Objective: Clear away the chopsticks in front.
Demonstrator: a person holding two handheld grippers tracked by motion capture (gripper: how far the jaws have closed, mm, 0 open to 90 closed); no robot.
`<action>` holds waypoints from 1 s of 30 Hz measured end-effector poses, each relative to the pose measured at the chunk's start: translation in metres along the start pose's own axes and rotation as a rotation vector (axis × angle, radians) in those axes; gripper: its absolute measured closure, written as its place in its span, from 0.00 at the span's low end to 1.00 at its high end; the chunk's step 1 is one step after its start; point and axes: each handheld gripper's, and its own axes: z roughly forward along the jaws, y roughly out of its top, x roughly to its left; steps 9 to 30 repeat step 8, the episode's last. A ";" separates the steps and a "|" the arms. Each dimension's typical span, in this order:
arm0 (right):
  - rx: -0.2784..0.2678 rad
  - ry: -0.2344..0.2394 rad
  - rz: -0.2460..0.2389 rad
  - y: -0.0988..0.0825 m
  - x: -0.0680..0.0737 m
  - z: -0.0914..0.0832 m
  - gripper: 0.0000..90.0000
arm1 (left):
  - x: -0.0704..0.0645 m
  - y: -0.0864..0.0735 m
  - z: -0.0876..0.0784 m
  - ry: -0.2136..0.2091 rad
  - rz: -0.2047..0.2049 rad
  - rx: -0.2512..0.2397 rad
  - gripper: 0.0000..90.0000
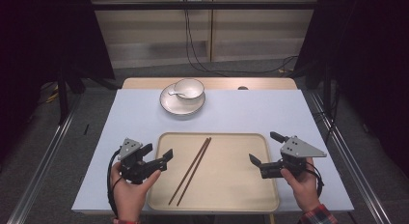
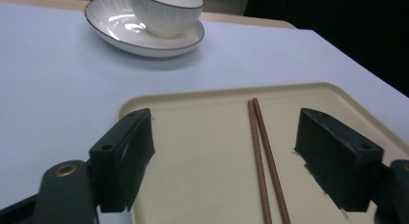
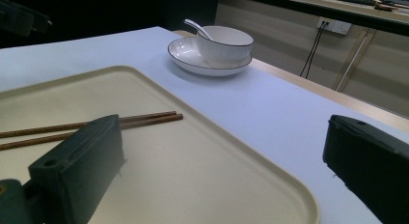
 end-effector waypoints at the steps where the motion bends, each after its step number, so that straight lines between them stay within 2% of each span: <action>1: 0.001 -0.001 -0.004 0.000 0.000 0.000 0.00 | 0.001 0.002 0.000 0.001 -0.004 -0.006 0.20; 4: 0.000 0.001 -0.009 0.000 0.000 0.000 0.00 | 0.007 0.009 0.000 0.003 -0.001 -0.003 0.18; 6: 0.007 -0.004 -0.004 -0.001 0.000 0.001 0.00 | 0.010 0.014 0.000 0.007 0.022 0.003 0.16; 8: 0.013 -0.001 -0.003 -0.002 -0.001 0.002 0.00 | 0.013 0.016 0.000 0.002 0.014 -0.002 0.15; 30: 0.013 -0.001 -0.003 -0.002 -0.001 0.002 0.00 | 0.013 0.016 0.000 0.002 0.014 -0.002 0.15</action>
